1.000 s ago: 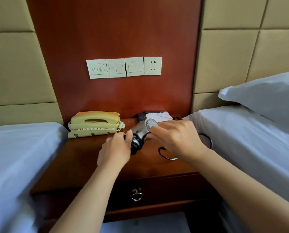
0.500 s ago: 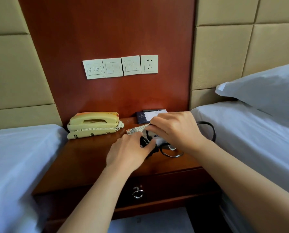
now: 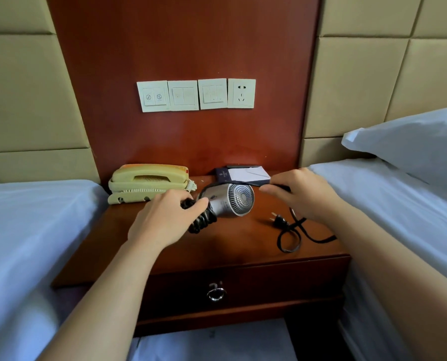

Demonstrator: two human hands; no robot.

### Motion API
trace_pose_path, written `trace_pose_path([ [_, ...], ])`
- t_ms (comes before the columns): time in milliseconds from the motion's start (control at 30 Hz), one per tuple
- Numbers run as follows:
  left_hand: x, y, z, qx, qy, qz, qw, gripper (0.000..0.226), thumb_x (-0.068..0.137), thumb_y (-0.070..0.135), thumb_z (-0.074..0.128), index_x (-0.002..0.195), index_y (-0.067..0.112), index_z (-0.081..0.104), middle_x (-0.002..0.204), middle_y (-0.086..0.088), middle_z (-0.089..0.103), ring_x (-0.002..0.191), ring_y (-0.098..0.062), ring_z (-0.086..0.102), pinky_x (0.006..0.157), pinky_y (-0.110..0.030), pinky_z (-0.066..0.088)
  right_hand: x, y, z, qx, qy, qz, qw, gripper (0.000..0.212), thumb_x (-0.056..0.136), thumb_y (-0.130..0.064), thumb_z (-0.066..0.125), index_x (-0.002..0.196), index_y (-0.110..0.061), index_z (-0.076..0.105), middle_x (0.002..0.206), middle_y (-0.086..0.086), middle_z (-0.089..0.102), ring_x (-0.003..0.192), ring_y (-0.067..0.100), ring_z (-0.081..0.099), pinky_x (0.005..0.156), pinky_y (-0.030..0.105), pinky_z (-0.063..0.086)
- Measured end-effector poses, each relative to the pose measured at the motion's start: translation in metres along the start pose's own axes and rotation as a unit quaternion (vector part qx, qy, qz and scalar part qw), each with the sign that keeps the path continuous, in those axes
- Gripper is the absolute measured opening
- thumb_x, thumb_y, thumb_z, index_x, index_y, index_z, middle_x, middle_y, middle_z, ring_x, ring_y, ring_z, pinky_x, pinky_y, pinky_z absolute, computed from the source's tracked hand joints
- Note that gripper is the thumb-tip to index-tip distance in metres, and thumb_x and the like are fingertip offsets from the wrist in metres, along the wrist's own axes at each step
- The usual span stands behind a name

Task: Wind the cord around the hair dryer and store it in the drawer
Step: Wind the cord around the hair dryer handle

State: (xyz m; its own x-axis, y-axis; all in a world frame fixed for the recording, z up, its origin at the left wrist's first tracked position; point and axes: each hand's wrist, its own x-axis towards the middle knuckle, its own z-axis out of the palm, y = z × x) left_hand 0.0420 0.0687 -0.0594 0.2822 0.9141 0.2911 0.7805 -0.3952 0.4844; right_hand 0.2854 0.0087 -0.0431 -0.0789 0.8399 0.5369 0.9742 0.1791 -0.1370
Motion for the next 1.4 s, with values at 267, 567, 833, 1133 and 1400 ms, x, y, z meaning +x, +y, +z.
trace_pose_path([
  [267,0.0,0.004,0.005,-0.25,-0.178,-0.026,0.951,0.039,0.095,0.034,0.048,0.082,0.001,0.061,0.052,-0.016,0.061,0.035,-0.022,0.049,0.035,-0.02,0.035,0.003,0.027,0.02,-0.059,0.036,0.091,0.993,0.05,0.092,-0.055,0.036,0.054,-0.023,0.035,0.067,-0.001,0.055,0.08,0.031,0.059,0.058,0.033,0.038],
  [567,0.035,0.015,0.02,-0.506,-0.203,-0.165,0.822,0.062,0.098,0.038,0.032,0.055,-0.003,0.049,0.037,-0.013,0.05,0.024,-0.022,0.045,0.028,-0.021,0.032,-0.002,0.021,0.046,-0.055,-0.098,0.135,0.984,0.037,0.095,-0.044,0.036,0.082,-0.019,0.06,0.102,0.011,0.065,0.098,0.035,0.059,0.071,0.035,0.04],
  [833,0.027,0.007,0.024,-0.553,-0.099,-0.179,0.808,0.059,0.094,0.048,0.036,0.072,-0.002,0.059,0.05,-0.013,0.055,0.034,-0.019,0.044,0.035,-0.018,0.034,-0.015,-0.004,0.039,-0.192,-0.135,-0.037,0.971,0.046,0.098,-0.051,0.025,0.101,-0.021,0.06,0.104,0.005,0.067,0.098,0.03,0.062,0.064,0.031,0.033],
  [1133,0.028,0.004,0.033,-0.498,0.028,-0.218,0.839,0.054,0.095,0.052,0.04,0.094,0.002,0.062,0.059,-0.015,0.062,0.033,-0.017,0.051,0.035,-0.02,0.041,-0.014,-0.038,0.033,-0.221,-0.032,-0.179,0.958,0.022,0.065,-0.024,0.074,0.056,-0.022,0.054,0.045,-0.004,0.054,0.035,0.022,0.052,0.044,0.016,-0.002],
  [1400,0.018,0.017,0.041,-0.227,0.026,-0.072,0.971,0.039,0.093,0.052,0.038,0.096,0.022,0.064,0.061,-0.006,0.068,0.042,-0.017,0.06,0.046,-0.023,0.046,-0.002,-0.059,0.007,-0.189,0.065,-0.183,0.963,0.027,0.076,-0.02,0.037,0.059,-0.018,0.058,0.045,-0.003,0.05,0.035,0.019,0.046,0.049,0.016,-0.005],
])
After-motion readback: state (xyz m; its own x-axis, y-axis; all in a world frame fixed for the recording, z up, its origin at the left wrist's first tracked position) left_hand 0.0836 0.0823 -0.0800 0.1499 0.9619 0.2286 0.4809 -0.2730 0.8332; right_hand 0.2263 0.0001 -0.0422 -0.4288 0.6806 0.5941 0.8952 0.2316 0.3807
